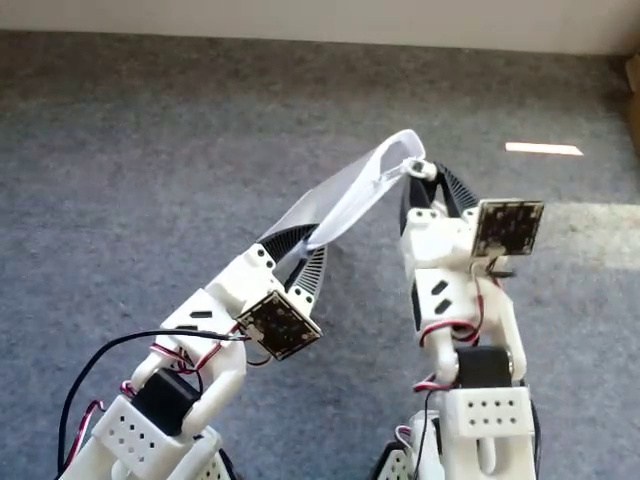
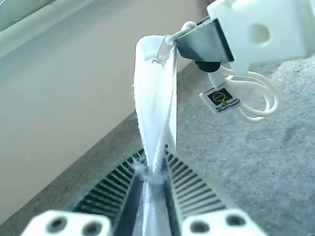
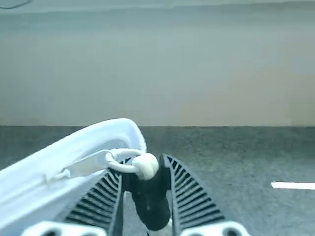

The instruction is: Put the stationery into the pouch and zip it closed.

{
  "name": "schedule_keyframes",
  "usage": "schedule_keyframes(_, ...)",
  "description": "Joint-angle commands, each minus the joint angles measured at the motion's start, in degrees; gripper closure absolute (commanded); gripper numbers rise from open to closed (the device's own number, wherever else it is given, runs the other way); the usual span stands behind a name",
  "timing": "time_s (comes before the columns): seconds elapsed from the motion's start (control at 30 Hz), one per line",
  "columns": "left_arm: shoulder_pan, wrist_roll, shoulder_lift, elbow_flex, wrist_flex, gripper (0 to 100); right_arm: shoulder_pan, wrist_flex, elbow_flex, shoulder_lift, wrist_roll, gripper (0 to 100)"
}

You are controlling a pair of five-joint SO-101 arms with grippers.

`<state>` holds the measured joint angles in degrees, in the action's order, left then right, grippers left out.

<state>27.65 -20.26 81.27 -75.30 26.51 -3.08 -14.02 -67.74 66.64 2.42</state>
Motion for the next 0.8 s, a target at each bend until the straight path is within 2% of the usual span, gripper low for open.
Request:
schedule_keyframes(0.0,-1.4,0.8,1.1,0.4,0.3,100,6.0,3.5,3.2,-7.6,1.9,99.3)
schedule_keyframes(0.33,-1.4,0.8,1.1,0.5,0.3,100,14.4,3.6,11.5,-19.1,7.5,99.3)
schedule_keyframes(0.77,-1.4,0.8,1.1,0.5,0.3,100,14.5,3.6,11.6,-19.6,7.6,99.3)
